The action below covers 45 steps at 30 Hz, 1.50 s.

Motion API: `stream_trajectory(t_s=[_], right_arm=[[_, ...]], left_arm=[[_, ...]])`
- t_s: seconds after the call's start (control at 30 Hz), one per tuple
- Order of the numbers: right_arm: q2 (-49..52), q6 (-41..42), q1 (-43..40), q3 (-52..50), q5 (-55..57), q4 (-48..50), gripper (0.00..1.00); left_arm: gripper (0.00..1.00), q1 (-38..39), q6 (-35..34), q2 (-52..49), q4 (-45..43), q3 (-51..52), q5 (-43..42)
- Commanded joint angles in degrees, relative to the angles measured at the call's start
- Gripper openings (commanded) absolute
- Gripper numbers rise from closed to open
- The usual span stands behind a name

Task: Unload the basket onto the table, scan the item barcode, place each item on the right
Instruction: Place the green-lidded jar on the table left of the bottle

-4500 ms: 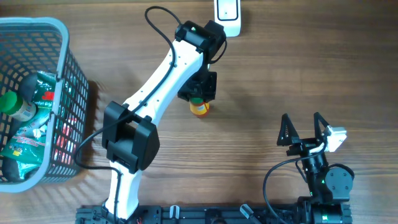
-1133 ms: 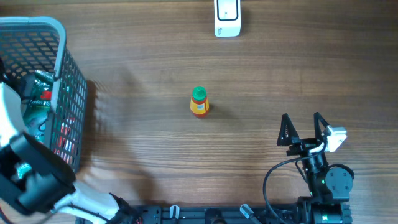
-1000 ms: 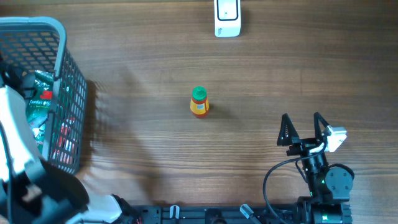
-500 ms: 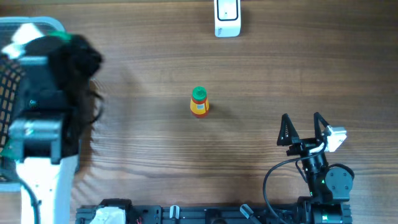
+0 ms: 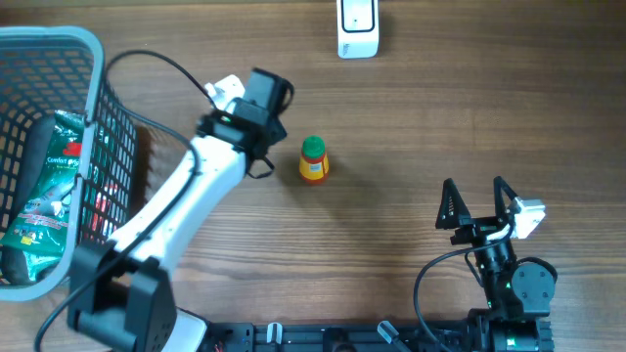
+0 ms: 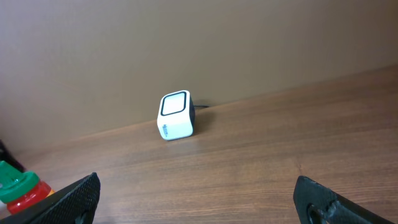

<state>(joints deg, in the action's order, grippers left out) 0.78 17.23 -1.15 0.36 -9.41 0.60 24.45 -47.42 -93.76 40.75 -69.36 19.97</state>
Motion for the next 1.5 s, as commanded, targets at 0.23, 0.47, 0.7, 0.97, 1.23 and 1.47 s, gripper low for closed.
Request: stream_trajectory(t_s=[0.23,0.47,0.7,0.97,1.23,1.47], right_arm=[[-0.35,-0.15,0.44,-0.07,-0.85,0.15,1.00],[-0.35,-0.15,0.44,-0.07,-0.85,0.15,1.00],[-0.35,-0.15,0.44,-0.07,-0.85,0.15,1.00],[-0.35,-0.17,0.44,-0.07,-0.85,0.15,1.00],[-0.35,-0.15,0.44,-0.07,-0.85,0.15,1.00],[-0.35,-0.15,0.44,-0.07,-0.85,0.15,1.00]], left_arm=[[0.71,4.96,-8.79,-3.08,-17.42,14.10,7.17],[1.00,4.96,-7.50,-1.29,-16.70,13.97,6.93],[1.00,4.63,1.14,13.77,-5.35,3.28,7.93],[1.00,-10.08,6.69,28.46,7.98,-13.51,10.58],[1.00,-36.20,-2.78,32.28,14.82,-15.10,5.31],[1.00,-53.44,-2.73,23.50,21.62,-15.08,-7.63]])
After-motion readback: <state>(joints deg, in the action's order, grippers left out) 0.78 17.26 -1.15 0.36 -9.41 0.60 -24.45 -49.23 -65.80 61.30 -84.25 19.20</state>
